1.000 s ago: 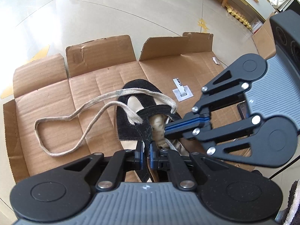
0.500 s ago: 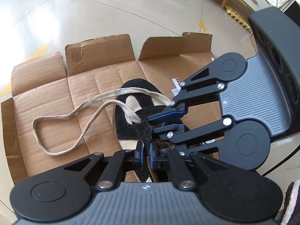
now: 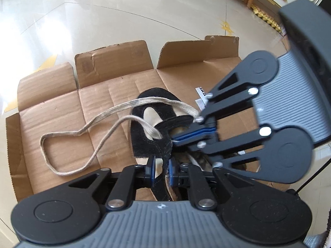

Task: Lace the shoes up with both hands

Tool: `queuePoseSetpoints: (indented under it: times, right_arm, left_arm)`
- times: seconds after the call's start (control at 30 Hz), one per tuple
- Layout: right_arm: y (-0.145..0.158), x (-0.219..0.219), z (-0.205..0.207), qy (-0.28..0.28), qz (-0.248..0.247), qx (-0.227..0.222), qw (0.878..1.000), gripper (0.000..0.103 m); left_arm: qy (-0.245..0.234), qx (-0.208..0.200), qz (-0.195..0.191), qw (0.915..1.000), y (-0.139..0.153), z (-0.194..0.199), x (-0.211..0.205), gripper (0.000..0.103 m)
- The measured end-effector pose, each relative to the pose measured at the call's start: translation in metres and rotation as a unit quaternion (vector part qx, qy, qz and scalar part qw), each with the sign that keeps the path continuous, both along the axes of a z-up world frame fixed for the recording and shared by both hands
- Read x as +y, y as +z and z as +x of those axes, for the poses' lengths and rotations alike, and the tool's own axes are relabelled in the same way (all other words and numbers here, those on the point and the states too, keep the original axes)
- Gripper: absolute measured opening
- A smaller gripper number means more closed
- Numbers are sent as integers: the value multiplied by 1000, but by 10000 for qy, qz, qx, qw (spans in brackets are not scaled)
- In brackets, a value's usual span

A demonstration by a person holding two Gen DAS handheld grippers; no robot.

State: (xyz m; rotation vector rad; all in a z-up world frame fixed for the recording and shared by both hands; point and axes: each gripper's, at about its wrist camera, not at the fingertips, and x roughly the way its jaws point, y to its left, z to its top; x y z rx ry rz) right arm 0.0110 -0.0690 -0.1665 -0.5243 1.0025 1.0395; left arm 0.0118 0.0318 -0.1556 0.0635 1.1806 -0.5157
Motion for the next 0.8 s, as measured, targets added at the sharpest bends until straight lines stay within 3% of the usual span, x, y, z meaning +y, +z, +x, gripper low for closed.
queuePoseSetpoints:
  times: [0.1,0.23,0.37,0.47,0.63,0.7,0.8]
  right_arm:
    - [6,0,-10,147,-148,-18,9998,2]
    - [10,3,-7,-113,-251,39,9996,4]
    - [9,9,-8,-167,-281,58,9994,18]
    - [5,16,-7,-224,-343,0,9992,22]
    - [-6,25,-3,-273,-453,-155,9985,16]
    - [-10,27,-2,-262,-490,-256,9981,5]
    - [-16,23,2,-319,-378,-348,9982,2]
  left_arm:
    - [60,-9,12,10000,-1,1,1,17]
    - [18,11,30,10000,-1,3,1,17]
    - [8,64,24,10000,-1,4,1,17]
    - [-12,63,16,10000,-1,4,2,16]
    - [-111,31,58,9999,-1,4,1,16]
    - [-151,42,70,9999,-1,4,0,16]
    - [-127,129,53,9998,-5,7,-1,17]
